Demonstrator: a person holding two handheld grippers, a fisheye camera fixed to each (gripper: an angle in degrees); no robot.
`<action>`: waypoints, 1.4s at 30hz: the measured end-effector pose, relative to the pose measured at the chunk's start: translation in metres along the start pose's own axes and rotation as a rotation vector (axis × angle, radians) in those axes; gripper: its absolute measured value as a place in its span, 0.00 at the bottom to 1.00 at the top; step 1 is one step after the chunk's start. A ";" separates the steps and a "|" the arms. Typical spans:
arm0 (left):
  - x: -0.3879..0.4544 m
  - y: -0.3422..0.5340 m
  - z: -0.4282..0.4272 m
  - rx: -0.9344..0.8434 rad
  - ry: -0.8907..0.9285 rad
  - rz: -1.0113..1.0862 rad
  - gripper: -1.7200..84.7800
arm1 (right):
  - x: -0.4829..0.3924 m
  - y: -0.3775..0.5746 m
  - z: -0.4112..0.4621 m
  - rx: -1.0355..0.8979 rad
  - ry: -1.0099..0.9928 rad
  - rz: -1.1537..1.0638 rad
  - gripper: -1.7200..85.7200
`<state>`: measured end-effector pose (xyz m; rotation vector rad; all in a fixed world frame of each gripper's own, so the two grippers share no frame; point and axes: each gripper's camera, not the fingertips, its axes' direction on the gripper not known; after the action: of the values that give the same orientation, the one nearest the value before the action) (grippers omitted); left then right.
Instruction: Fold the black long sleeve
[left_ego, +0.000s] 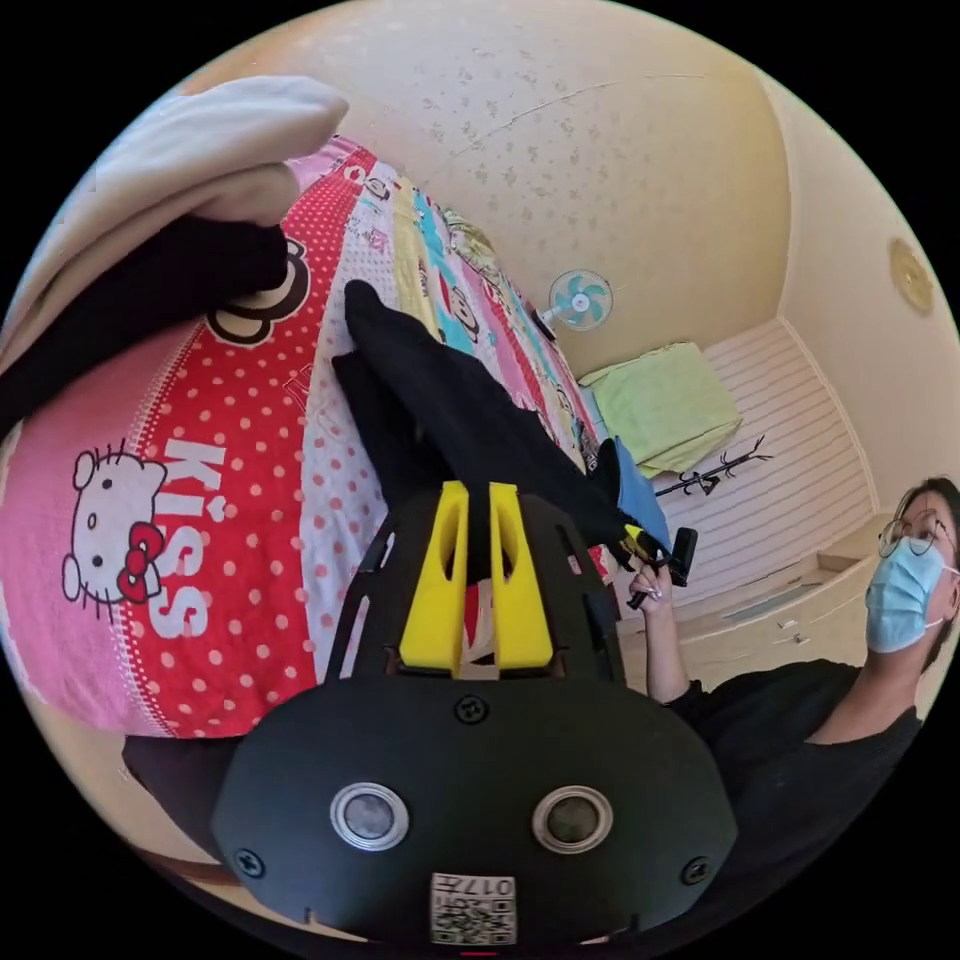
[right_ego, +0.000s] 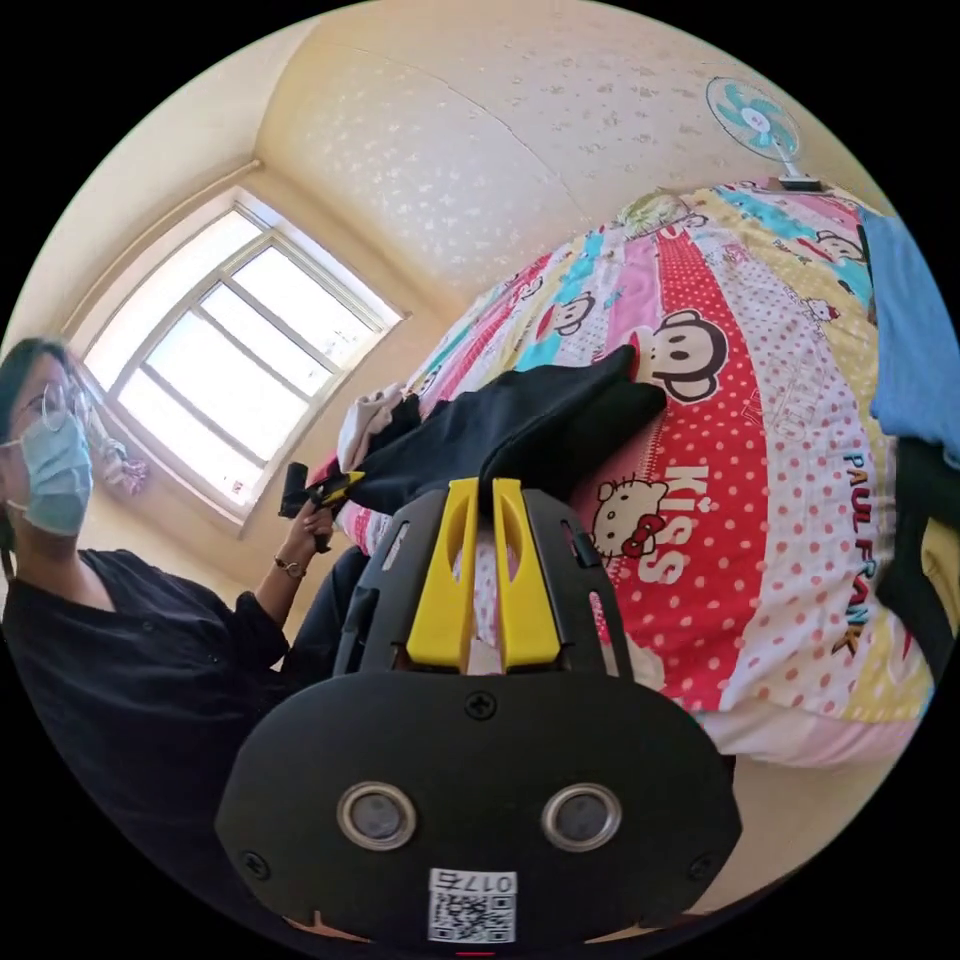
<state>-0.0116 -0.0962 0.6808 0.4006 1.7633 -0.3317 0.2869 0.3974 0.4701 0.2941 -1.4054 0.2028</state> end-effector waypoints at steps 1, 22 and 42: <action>0.004 0.002 -0.002 -0.009 -0.013 0.019 0.07 | -0.010 0.011 -0.006 -0.016 0.066 -0.015 0.06; 0.034 0.078 0.017 0.269 0.051 -0.400 0.09 | -0.053 0.019 0.157 -0.075 0.580 -0.022 0.02; 0.216 0.064 0.171 -0.040 -0.029 0.131 0.21 | 0.110 0.094 -0.079 0.109 -0.030 0.511 0.18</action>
<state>0.1221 -0.0924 0.4312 0.4782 1.7029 -0.2079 0.3489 0.5078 0.5750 0.0209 -1.4819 0.6982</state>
